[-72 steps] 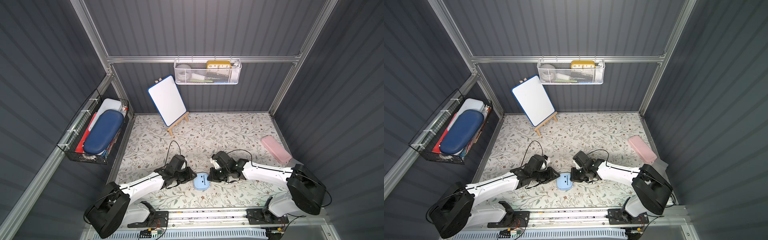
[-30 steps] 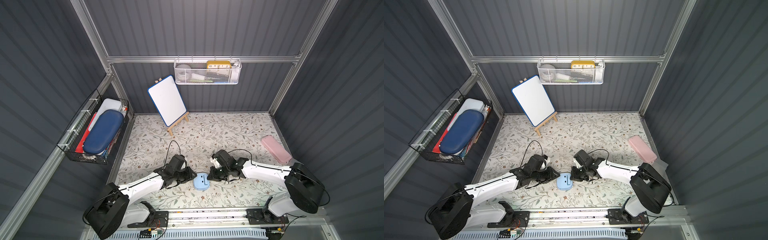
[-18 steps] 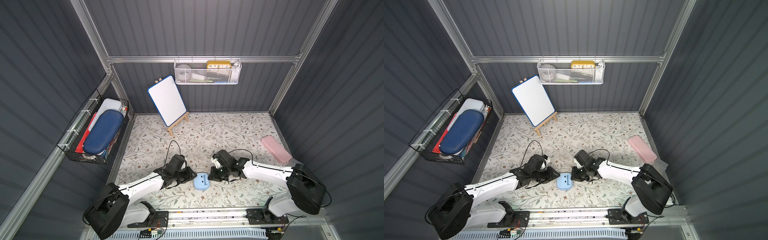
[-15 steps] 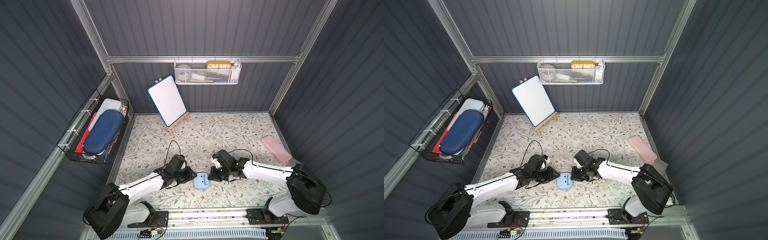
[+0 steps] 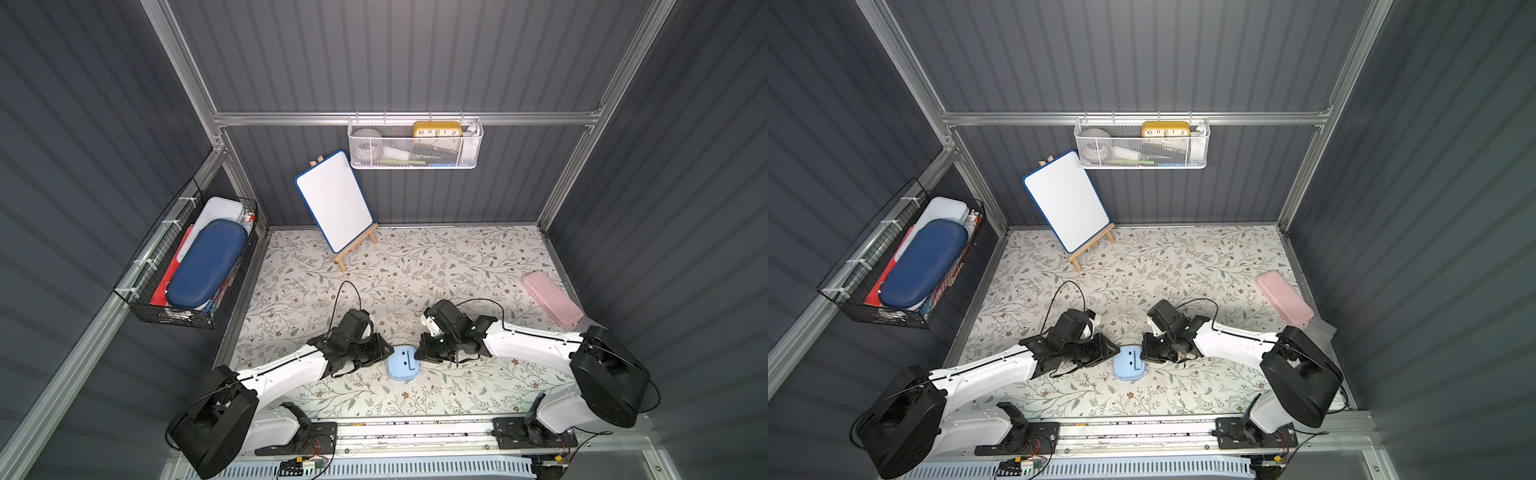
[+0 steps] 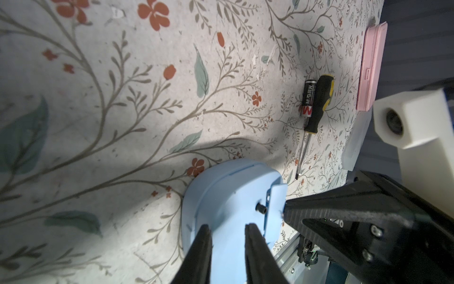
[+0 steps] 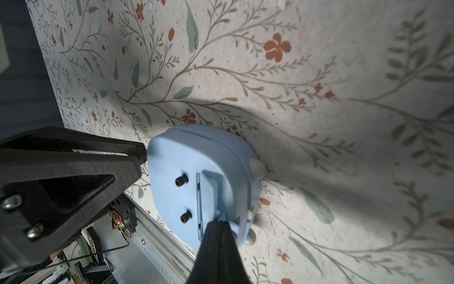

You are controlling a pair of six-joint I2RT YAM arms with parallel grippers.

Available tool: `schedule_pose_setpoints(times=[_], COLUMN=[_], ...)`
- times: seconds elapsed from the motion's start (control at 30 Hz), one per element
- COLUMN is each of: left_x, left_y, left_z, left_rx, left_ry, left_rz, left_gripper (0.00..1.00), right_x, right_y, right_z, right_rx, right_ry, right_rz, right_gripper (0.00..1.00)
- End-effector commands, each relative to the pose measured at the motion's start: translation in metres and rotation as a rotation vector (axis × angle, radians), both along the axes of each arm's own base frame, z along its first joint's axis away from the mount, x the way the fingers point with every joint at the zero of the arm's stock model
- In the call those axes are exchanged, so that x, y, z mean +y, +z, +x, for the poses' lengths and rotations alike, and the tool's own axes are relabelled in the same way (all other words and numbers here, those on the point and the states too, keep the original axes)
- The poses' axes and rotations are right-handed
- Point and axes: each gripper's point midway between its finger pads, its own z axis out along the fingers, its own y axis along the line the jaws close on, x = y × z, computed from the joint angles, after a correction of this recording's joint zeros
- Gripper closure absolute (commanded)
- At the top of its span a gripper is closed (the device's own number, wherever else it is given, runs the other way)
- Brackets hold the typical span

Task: Remove the battery from the alarm
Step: Install the cover on the alarm.

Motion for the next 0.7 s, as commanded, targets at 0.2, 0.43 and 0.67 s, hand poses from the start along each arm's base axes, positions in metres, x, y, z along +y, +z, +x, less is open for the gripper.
schedule_pose_setpoints(times=[0.2,0.43,0.67], left_x=[-0.0015,-0.0019,-0.0010], left_y=[0.0059,0.0059,0.0051], left_z=[-0.0023,-0.0023,-0.0034], left_rx=[-0.026,-0.026,-0.025], left_ry=[-0.024,-0.025,-0.025], left_rz=[-0.006,-0.008,-0.007], left_gripper=[0.71,0.71,0.71], right_x=[-0.0042,-0.0026,0.0001], right_y=[-0.0026,-0.0049,-0.0061], right_z=[-0.0049,-0.0041,-0.0021], right_rx=[0.028,0.026,0.025], right_ry=[-0.004,-0.012,-0.012], right_rz=[-0.049,-0.054,-0.052], right_gripper=[1.00,1.00,1.00])
